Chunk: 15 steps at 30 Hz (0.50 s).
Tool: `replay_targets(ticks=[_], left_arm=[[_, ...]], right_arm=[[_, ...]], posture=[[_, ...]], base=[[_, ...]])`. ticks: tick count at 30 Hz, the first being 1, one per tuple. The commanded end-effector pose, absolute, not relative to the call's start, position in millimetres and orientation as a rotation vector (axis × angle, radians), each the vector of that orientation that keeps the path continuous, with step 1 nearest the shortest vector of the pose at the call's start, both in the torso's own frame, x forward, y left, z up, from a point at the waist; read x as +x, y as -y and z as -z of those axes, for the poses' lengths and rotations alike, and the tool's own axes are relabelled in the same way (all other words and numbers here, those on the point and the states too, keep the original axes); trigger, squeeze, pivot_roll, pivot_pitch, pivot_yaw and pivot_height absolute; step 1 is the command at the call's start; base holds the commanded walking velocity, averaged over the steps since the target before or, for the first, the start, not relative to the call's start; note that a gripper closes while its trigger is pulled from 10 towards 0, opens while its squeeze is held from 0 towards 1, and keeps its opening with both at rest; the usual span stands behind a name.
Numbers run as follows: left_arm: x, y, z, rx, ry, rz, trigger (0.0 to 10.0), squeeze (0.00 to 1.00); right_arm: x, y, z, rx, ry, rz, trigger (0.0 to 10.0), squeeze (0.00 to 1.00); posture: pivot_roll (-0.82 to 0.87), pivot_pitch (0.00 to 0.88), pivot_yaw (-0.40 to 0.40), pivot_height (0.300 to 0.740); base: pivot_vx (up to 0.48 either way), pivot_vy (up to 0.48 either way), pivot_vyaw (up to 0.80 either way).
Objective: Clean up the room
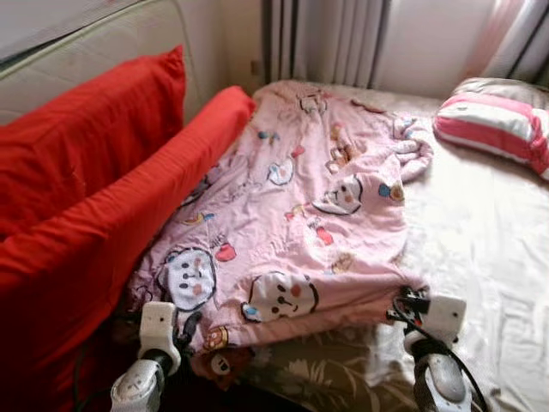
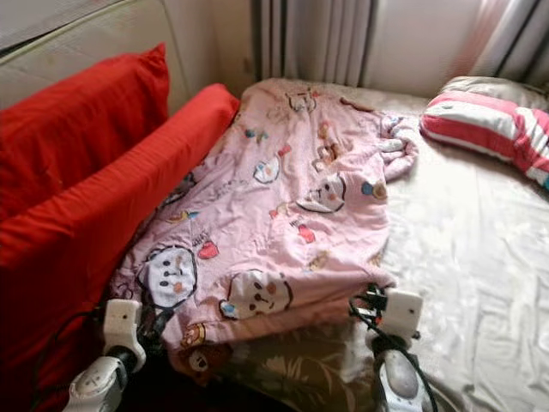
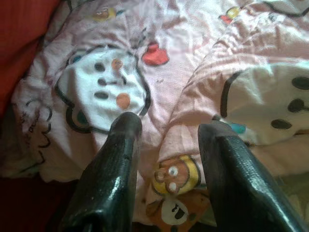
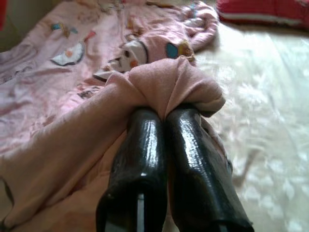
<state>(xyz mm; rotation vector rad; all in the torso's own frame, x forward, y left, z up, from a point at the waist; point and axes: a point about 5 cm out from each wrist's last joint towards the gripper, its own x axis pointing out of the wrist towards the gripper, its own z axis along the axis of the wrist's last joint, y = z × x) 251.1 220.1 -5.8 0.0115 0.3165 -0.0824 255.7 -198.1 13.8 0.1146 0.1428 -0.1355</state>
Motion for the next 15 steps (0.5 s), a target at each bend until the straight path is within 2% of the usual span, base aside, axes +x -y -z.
replay_targets(ticks=[1,9,15], left_arm=[[248.4,-218.3,9.3,-0.006,-0.330,0.090,10.0,0.00],[249.0,-217.7,9.2,-0.009,-0.331,0.099,10.0,0.00],[248.5,-217.6,10.6,-0.020,-0.341,0.093,10.0,0.00]], right_arm=[[255.1,198.8,-15.3,0.104,-0.138,0.129,10.0,0.00],[254.0,196.0,-15.6,0.099,-0.138,0.106,10.0,0.00],[252.4,195.4,-13.9,0.100,-0.147,0.105,10.0,0.00]], posture=[[-0.01,0.093,0.008,0.740],[-0.01,0.096,0.009,0.740],[-0.01,0.096,0.011,0.740]], base=[[0.000,-0.364,0.00],[0.000,-0.404,0.00],[0.000,0.000,0.00]])
